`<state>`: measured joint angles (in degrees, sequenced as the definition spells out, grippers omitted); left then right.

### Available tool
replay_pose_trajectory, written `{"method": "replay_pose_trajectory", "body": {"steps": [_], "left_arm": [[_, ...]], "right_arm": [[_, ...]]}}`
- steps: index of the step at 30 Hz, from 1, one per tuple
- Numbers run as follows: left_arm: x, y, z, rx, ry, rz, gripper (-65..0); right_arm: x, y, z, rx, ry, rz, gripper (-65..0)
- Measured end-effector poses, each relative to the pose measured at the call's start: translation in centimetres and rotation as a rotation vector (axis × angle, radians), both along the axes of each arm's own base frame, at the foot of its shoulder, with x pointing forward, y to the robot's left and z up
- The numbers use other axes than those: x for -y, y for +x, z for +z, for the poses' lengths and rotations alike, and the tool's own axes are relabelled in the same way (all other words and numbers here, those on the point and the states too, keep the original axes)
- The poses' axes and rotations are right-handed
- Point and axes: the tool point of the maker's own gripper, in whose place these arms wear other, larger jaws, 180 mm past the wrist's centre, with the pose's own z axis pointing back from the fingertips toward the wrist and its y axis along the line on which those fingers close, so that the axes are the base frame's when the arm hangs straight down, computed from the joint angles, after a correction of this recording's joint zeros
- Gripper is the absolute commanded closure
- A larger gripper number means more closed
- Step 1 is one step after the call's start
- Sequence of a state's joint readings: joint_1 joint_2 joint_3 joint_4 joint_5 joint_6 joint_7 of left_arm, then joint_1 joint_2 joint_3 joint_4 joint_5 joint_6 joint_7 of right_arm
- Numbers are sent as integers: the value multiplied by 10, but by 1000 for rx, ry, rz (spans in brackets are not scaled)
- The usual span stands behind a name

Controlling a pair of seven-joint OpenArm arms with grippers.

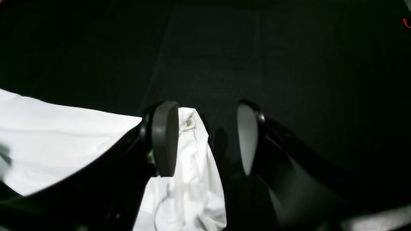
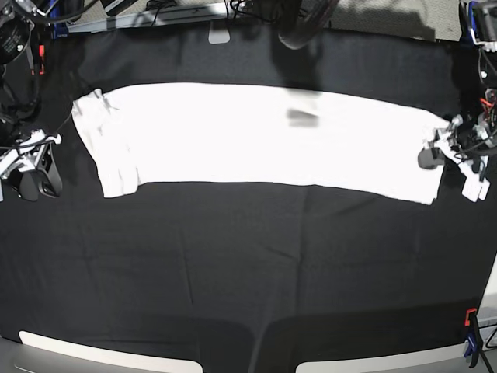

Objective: Layout the t-shirt on the table in an organized manner, then fold the t-shirt properly
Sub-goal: 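Release the folded edge and reposition the left gripper at the shirt end, then grasp the folded strip ends with both grippers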

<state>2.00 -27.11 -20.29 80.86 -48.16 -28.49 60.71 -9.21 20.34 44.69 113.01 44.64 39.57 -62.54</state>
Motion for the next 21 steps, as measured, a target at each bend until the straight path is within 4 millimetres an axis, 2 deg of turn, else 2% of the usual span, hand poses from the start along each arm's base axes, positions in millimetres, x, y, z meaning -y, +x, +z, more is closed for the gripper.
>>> {"method": "replay_pose_trajectory", "body": {"steps": [2, 7, 11, 17, 21], "left_arm": [[19, 1, 9, 16, -8, -40, 0], [93, 2, 39, 100, -97, -133, 0], [146, -5, 59, 159, -191, -175, 0], [227, -31, 53, 127, -251, -343, 0], [255, -34, 52, 169, -202, -416, 0]], "right_arm": [[0, 0, 0, 0, -1, 0, -288], [0, 0, 0, 0, 0, 0, -288], [0, 0, 0, 0, 0, 0, -288], [0, 0, 0, 0, 0, 0, -289], [4, -1, -3, -15, -21, -14, -291]]}}
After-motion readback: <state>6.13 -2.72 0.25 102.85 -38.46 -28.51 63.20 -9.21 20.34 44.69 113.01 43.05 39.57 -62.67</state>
